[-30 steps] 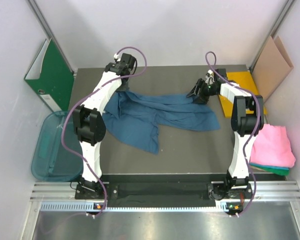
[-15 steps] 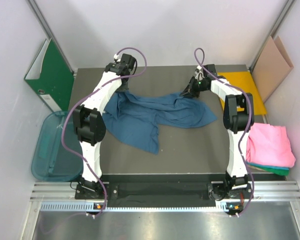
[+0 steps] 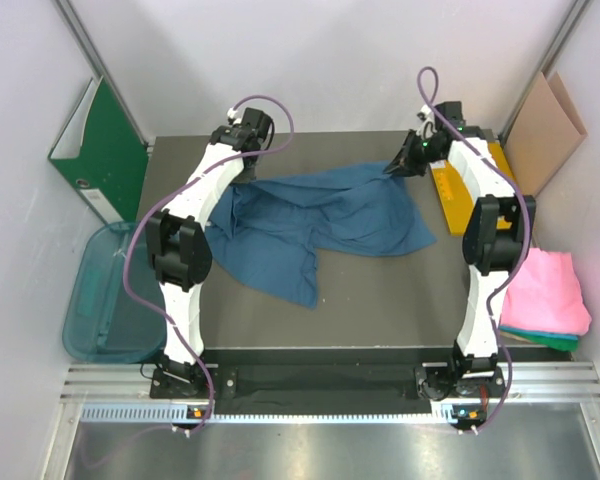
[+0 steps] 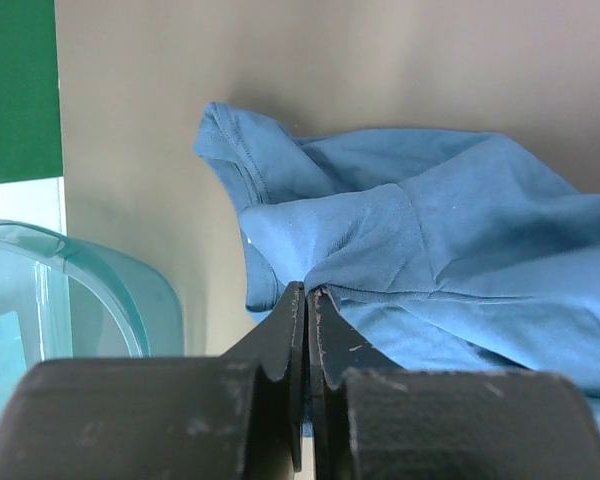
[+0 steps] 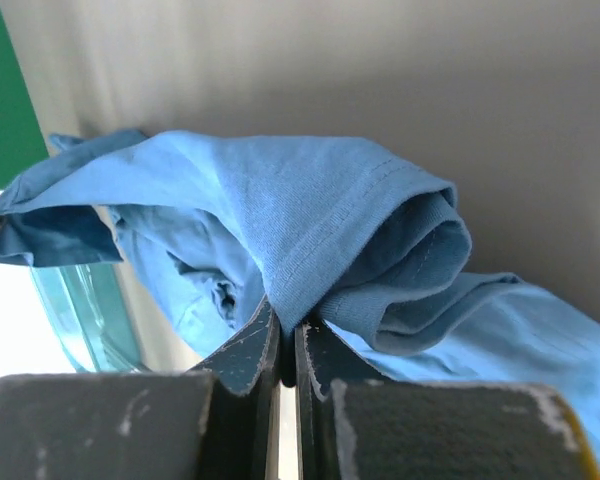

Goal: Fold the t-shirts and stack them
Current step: Flatten out the tshirt

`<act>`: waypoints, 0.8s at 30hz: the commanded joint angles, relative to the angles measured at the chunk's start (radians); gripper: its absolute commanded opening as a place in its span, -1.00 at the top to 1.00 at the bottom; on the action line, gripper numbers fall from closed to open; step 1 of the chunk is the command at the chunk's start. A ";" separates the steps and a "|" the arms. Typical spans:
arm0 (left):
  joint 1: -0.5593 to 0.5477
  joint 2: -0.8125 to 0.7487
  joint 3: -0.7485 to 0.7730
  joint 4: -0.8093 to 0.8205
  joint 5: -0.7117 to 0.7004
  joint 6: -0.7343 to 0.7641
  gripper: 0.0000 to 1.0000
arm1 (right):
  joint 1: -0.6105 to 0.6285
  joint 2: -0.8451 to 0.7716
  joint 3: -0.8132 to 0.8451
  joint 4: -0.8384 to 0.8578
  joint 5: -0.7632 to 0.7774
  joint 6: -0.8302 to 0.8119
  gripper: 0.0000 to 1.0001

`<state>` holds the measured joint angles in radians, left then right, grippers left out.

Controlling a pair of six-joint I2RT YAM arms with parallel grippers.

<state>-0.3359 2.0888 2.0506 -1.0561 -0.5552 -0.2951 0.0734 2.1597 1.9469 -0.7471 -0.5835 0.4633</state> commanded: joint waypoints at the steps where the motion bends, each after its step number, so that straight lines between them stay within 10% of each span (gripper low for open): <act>1: -0.005 0.016 0.003 -0.004 -0.015 0.004 1.00 | -0.020 -0.069 0.032 -0.090 0.001 -0.046 0.96; 12: -0.005 0.008 -0.024 0.001 -0.017 -0.004 1.00 | -0.024 -0.104 -0.054 -0.126 -0.067 -0.091 0.92; 17: -0.005 0.008 -0.027 -0.001 -0.008 -0.009 1.00 | -0.023 -0.123 -0.048 -0.095 -0.102 -0.087 0.34; 24: -0.005 0.008 -0.030 -0.001 -0.003 -0.013 1.00 | -0.014 -0.109 -0.077 -0.005 -0.134 -0.038 0.34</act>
<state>-0.3359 2.1040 2.0262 -1.0557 -0.5529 -0.2939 0.0498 2.1117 1.8835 -0.8455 -0.6807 0.3958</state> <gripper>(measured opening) 0.019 0.328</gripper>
